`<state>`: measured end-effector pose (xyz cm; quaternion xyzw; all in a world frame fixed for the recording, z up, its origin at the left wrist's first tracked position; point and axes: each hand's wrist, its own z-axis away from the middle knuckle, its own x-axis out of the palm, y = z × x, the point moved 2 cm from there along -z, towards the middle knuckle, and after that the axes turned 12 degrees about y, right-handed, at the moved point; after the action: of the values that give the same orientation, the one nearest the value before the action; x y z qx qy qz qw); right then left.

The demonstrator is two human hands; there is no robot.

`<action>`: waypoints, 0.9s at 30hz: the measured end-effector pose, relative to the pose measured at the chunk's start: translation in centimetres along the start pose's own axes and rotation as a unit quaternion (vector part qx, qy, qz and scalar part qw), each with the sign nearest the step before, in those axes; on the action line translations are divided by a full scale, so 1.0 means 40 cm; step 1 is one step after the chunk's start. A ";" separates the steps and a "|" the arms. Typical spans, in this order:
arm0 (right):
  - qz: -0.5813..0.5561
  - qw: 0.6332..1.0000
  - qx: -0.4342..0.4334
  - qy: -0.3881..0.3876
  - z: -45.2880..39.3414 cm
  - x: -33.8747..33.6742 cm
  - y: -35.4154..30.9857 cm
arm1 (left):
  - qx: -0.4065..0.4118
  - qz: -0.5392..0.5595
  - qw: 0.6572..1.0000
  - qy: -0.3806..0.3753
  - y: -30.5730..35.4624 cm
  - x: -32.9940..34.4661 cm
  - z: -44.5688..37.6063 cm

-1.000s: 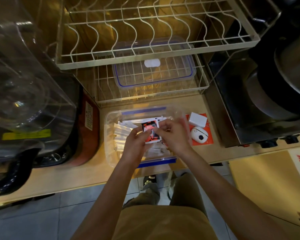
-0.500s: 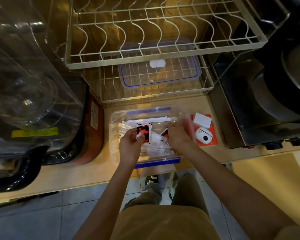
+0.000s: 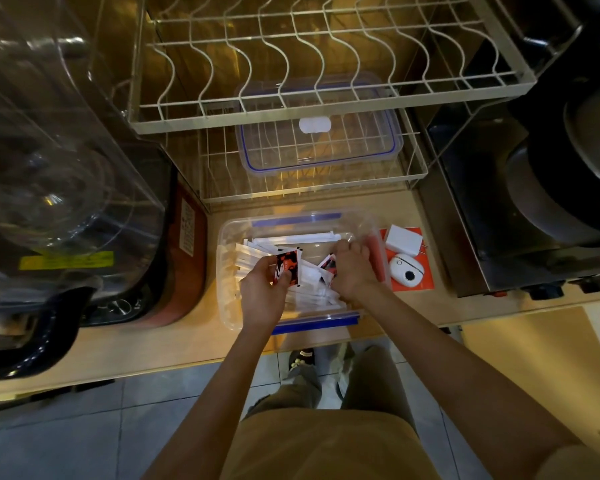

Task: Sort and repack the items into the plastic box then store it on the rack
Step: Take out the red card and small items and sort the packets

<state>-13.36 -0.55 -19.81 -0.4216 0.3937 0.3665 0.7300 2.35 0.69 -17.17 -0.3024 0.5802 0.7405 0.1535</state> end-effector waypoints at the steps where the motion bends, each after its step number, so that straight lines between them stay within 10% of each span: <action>1: -0.016 1.000 0.002 0.005 -0.001 -0.003 -0.002 | 0.002 -0.003 1.000 0.000 0.000 0.000 0.000; 9: -0.173 0.981 -0.016 0.089 0.013 -0.075 -0.015 | -0.008 0.014 1.000 -0.020 -0.004 0.003 -0.002; 14: -0.483 0.870 0.051 0.080 0.058 -0.152 -0.050 | -0.119 0.195 0.969 -0.097 -0.004 -0.008 -0.008; 19: -0.478 0.875 0.055 0.059 0.084 -0.115 -0.059 | -0.185 0.336 0.912 -0.145 0.030 -0.022 0.006; 27: -0.421 0.894 0.075 0.134 0.115 -0.087 -0.063 | -0.172 0.334 0.913 -0.159 0.037 -0.011 0.020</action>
<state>-11.40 1.97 -14.38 -0.5371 0.2995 -0.0651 0.7859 1.61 1.10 -15.65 0.0091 0.4791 0.8752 -0.0669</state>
